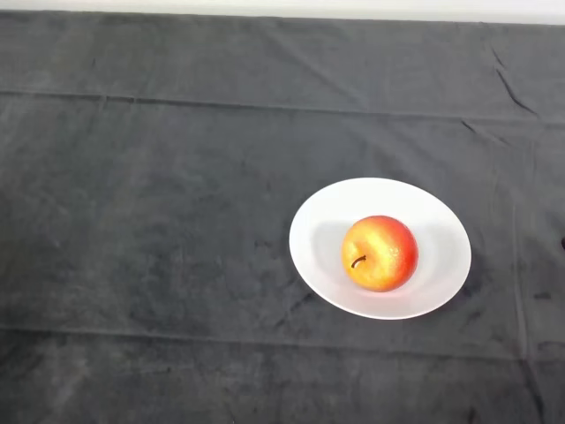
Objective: Move the apple to the plate
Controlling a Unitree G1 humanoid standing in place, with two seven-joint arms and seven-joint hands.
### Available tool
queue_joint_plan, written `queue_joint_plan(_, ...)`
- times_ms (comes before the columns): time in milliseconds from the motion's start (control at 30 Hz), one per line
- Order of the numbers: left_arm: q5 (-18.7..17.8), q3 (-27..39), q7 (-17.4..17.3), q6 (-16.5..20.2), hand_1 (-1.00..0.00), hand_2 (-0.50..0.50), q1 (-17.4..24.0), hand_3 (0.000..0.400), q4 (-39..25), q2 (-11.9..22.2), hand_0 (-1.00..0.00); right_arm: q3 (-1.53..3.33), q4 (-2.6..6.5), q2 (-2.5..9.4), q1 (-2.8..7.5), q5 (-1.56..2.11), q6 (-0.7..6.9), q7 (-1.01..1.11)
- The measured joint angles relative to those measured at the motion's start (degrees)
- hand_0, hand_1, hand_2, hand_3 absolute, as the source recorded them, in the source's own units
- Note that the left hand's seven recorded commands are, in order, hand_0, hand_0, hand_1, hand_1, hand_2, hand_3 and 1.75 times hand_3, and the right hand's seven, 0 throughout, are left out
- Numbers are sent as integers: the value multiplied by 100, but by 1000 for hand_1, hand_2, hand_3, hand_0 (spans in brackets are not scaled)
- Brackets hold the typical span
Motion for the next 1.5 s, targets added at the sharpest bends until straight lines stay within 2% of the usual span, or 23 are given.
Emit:
queue_joint_plan(533, 209, 4, -98, -9, 0, 0, -5, 0, 49, -65, 0, 0, 0, 0, 0, 0, 0, 0)
queue_joint_plan(1033, 209, 12, -261, -10, 0, 0, -28, 0, 65, -106, 0, 0, 0, 0, 0, 0, 0, 0)
queue_joint_plan(1500, 211, 179, -338, -157, 0, 0, -62, 0, 490, -107, 0, 0, 0, 0, 0, 0, 0, 0)
